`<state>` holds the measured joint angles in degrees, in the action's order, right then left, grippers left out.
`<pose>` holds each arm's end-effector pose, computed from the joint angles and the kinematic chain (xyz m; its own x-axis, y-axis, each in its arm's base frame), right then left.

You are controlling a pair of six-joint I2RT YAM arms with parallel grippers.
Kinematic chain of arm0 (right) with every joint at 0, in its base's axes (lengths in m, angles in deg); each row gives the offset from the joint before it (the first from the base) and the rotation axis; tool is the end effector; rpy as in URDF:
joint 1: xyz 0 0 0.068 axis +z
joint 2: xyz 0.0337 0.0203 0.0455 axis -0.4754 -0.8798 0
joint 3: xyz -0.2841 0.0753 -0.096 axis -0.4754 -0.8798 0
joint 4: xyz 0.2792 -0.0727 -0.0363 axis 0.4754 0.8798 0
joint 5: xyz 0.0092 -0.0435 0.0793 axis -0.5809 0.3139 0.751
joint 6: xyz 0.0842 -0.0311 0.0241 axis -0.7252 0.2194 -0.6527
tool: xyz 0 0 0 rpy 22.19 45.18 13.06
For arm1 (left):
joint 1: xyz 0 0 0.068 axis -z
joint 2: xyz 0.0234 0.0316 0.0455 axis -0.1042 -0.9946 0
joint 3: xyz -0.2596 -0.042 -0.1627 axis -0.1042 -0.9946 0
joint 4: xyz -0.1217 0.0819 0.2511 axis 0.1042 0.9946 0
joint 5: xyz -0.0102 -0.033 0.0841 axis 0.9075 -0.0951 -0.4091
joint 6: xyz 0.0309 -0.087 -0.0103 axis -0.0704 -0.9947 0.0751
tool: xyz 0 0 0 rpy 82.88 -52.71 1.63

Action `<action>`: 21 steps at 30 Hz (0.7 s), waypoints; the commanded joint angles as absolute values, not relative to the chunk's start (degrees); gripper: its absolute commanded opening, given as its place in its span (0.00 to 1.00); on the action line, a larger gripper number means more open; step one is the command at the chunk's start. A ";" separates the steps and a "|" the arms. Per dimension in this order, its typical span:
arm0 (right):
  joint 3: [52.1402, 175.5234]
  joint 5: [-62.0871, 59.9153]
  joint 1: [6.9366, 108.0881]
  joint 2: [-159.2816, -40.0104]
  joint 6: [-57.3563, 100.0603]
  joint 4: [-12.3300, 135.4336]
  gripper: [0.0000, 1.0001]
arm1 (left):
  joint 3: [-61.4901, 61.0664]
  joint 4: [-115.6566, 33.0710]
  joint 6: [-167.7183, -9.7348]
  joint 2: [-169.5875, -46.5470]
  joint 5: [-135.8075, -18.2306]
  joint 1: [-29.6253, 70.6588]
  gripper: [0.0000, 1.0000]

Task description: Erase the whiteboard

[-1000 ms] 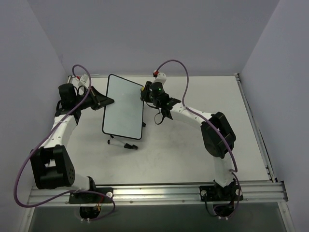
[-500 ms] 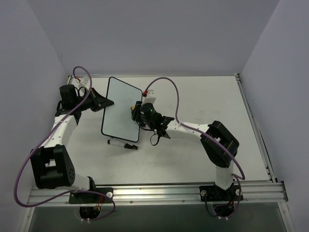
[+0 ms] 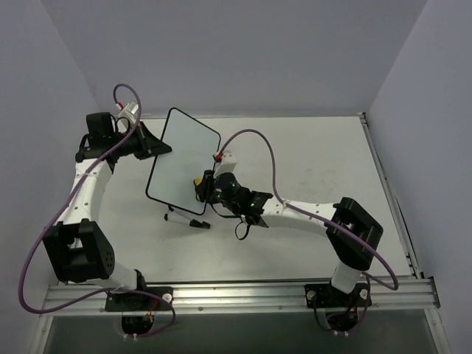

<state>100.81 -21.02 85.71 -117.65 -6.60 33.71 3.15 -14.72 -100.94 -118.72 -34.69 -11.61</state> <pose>0.2736 0.3934 0.2703 -0.4753 0.2908 -0.8303 -0.5330 0.6557 0.5348 0.3903 -0.0265 0.3499 -0.7513 -0.3314 -0.5707 0.2891 0.6122 -0.7360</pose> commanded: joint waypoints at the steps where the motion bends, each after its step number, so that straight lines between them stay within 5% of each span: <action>1: 99.11 -17.96 80.35 -111.91 -6.11 37.40 0.00 | 7.51 -4.49 -97.64 -116.86 -30.95 -10.73 0.02; 21: 93.75 -11.36 66.88 -98.64 -6.20 39.16 0.00 | 5.76 0.29 -90.33 -116.86 -41.51 -10.99 0.02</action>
<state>94.73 -12.67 67.89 -101.65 -6.33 39.26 5.51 4.38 -89.88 -118.50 -42.82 -10.96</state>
